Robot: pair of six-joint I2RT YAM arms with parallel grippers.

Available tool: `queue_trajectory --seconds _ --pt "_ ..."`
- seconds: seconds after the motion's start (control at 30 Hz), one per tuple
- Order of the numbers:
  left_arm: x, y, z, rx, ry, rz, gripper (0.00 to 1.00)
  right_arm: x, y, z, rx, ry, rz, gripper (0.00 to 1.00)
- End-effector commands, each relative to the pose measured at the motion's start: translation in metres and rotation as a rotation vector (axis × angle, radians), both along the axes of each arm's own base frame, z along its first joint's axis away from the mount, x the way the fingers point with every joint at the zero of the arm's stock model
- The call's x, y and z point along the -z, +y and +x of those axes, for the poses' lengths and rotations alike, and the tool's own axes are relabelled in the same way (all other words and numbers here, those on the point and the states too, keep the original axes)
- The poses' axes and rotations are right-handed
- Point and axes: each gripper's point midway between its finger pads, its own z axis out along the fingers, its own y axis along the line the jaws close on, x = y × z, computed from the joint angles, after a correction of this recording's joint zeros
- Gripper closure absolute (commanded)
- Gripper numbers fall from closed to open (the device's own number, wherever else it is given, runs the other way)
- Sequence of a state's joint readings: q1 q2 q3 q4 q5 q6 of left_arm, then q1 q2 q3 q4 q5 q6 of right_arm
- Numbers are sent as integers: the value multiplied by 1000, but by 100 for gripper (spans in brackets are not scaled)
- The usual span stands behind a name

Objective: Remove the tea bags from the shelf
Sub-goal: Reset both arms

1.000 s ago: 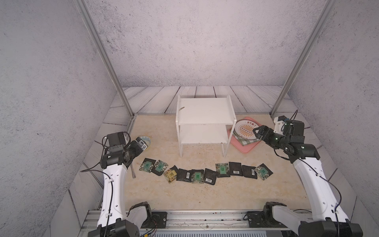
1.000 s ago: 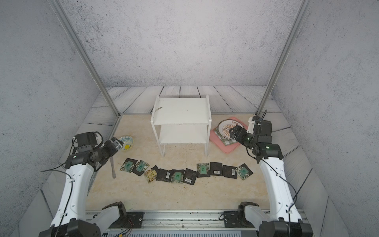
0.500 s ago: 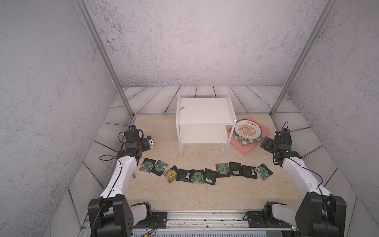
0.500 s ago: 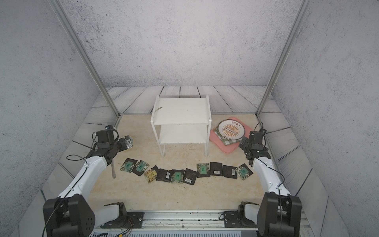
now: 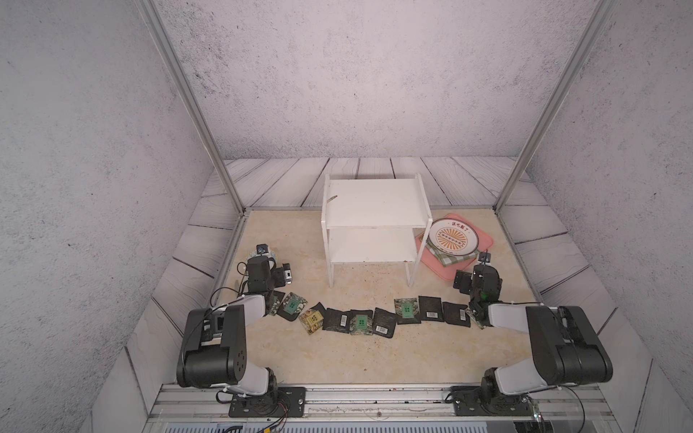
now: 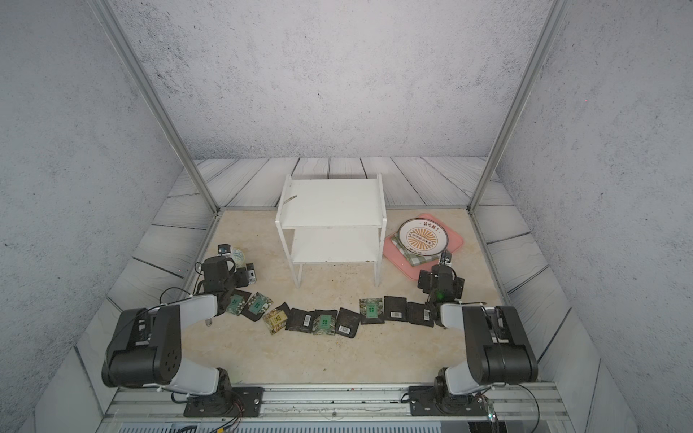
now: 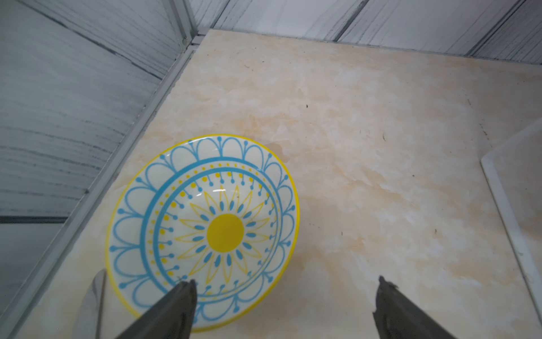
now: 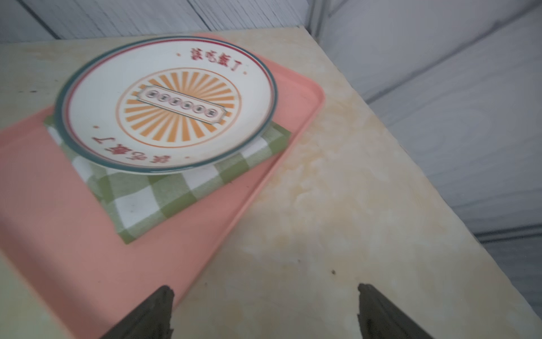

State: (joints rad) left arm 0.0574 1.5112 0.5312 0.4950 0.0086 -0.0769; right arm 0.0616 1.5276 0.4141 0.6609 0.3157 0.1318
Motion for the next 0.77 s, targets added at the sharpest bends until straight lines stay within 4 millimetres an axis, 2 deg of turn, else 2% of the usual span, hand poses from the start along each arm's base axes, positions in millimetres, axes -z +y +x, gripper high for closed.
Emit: queue_trajectory --seconds 0.0,0.07,0.13,0.2,0.73 --pt "-20 -14 12 81 -170 45 2 -28 3 18 -18 -149 -52 1" --pt "-24 -14 14 78 -200 51 2 -30 1 17 2 -100 -35 1" --pt "-20 -14 11 73 -142 57 2 -31 2 18 -5 -145 -52 1" --pt "-22 -14 13 76 -181 59 2 -32 2 18 -4 -132 -49 1" --pt "-21 -14 12 73 -150 58 2 -29 -1 19 7 -104 -34 1"
